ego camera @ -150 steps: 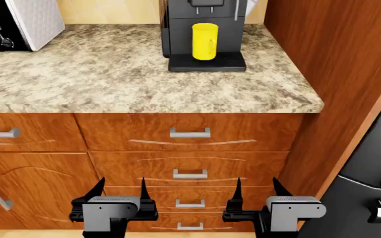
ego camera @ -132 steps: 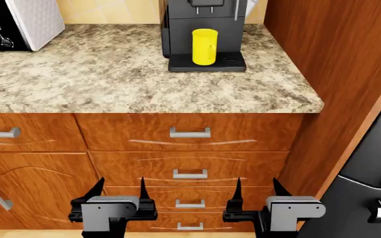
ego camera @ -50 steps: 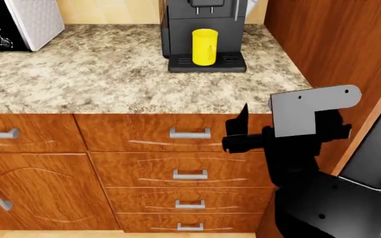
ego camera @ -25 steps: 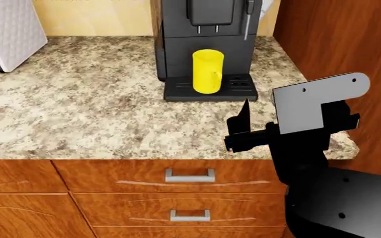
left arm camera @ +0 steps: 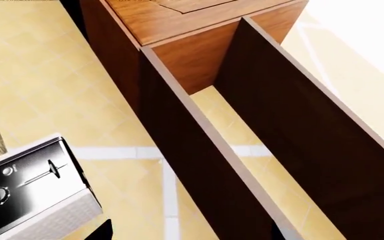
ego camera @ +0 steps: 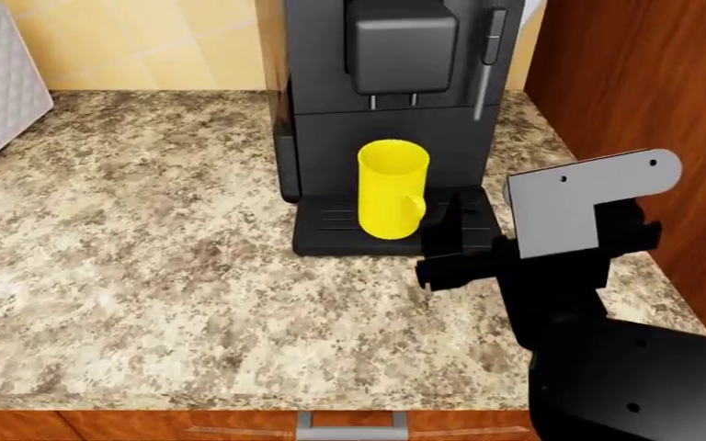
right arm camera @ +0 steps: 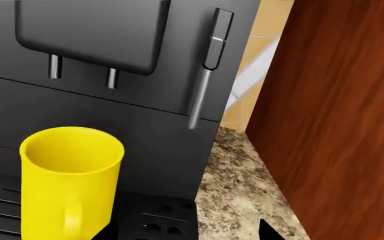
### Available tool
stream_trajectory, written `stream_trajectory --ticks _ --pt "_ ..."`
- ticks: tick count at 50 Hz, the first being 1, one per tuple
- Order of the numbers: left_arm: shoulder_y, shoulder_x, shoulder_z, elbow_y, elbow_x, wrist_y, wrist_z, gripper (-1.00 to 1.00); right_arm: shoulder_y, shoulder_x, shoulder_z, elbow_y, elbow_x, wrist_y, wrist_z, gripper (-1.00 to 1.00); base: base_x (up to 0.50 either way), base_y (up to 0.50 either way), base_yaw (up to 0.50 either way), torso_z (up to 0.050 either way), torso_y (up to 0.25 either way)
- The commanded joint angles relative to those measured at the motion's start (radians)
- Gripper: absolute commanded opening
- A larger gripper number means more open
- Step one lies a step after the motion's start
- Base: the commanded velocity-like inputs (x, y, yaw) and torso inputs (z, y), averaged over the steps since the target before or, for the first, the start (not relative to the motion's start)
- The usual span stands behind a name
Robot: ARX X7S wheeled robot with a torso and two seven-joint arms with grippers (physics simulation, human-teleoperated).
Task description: Pick the mug from under the coffee machine dispenser and place it on the counter.
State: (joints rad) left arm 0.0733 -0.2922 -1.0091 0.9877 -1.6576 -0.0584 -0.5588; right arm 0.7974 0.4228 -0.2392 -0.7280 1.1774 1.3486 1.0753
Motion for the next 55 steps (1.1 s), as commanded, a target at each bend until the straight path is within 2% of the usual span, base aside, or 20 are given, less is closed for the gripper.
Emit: stream_trajectory --ticks 1,11,18,22,41,55 --pt "0.004 0.004 -0.006 -0.004 -0.001 0.002 0.003 1.00 -0.029 0.008 0.006 -0.002 0.005 -0.034 -0.006 1.00 0.00 0.00 0.00 0.000 0.000" --pt "0.002 0.006 -0.003 -0.005 0.002 0.001 0.003 1.00 -0.020 -0.016 0.040 -0.007 0.081 -0.036 0.030 1.00 0.00 0.00 0.00 0.000 0.000" --pt "0.002 0.006 -0.004 -0.004 0.001 0.002 0.002 1.00 0.036 -0.066 0.047 0.066 0.252 0.014 0.105 1.00 0.00 0.00 0.00 0.000 0.000" --pt "0.003 0.006 -0.004 -0.004 0.002 0.001 0.002 1.00 0.044 -0.081 0.056 0.089 0.303 -0.001 0.093 1.00 0.00 0.00 0.00 0.000 0.000" --pt "0.007 0.005 -0.008 -0.002 0.000 0.002 0.003 1.00 -0.004 -0.082 0.026 0.155 0.164 -0.104 -0.105 1.00 0.00 0.00 0.00 0.000 0.000" --pt "0.009 0.004 -0.013 -0.003 -0.005 0.004 0.002 1.00 0.002 -0.079 -0.030 0.201 0.064 -0.159 -0.184 1.00 0.00 0.00 0.00 0.000 0.000"
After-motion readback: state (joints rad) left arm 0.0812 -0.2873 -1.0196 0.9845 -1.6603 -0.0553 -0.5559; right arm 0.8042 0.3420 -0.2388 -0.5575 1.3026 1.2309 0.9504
